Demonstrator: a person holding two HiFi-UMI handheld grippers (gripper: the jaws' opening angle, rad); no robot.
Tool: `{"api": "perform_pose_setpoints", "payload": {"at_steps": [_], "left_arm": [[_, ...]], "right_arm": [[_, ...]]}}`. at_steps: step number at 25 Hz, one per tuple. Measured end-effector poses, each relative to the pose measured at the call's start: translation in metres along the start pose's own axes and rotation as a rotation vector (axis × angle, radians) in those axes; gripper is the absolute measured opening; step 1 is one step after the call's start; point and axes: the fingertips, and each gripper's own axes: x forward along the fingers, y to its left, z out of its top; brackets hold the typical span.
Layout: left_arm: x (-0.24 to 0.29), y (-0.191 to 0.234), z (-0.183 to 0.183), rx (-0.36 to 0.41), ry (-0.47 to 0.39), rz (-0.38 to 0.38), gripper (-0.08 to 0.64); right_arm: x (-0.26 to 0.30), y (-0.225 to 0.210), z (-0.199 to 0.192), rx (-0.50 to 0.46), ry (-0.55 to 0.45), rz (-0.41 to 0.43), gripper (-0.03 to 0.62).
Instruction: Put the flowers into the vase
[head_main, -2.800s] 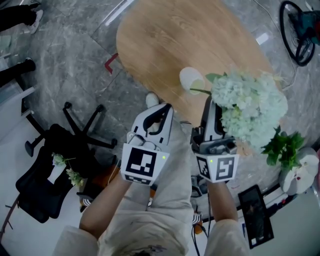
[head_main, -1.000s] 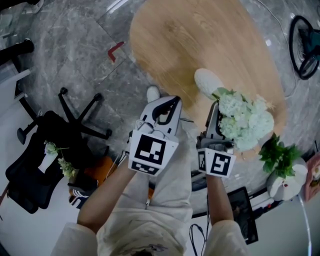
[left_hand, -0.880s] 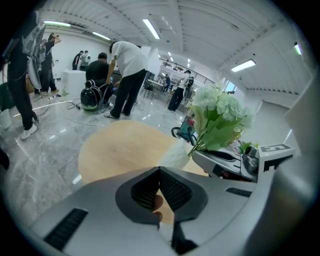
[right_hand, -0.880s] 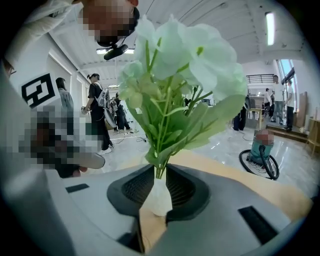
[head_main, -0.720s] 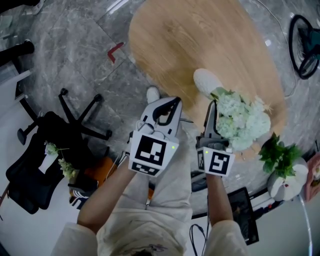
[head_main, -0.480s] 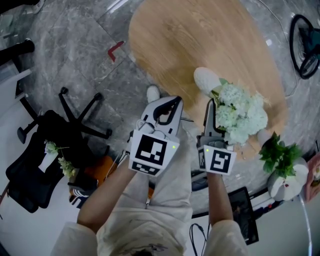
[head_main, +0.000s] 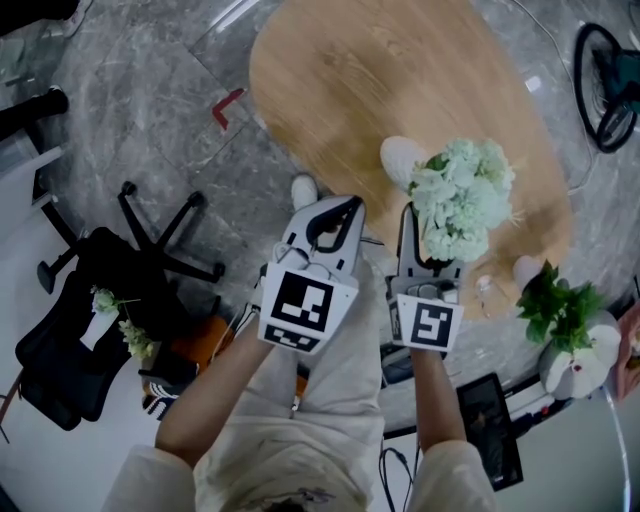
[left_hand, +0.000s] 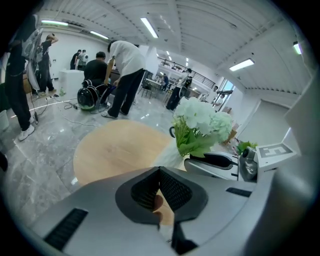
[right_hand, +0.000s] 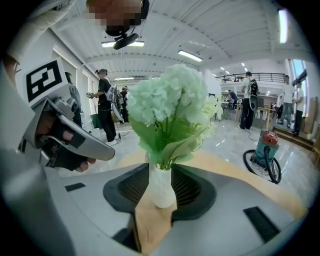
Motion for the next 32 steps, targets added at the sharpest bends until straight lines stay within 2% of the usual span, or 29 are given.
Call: {"api": "perform_pose_setpoints", "payload": {"at_steps": [12,32], "left_arm": [[0.005,0.001,0.003,0.011,0.007,-0.007,0.000],[-0.003,-0.006,0.021,0.042,0.026,-0.035,0.000]], "right_arm": [[-0.004,-0.005,-0.006,0.021,0.017,-0.010,0.123],[-0.032,-0.007,-0.009,0.123,0.070,-0.023,0.143]]}}
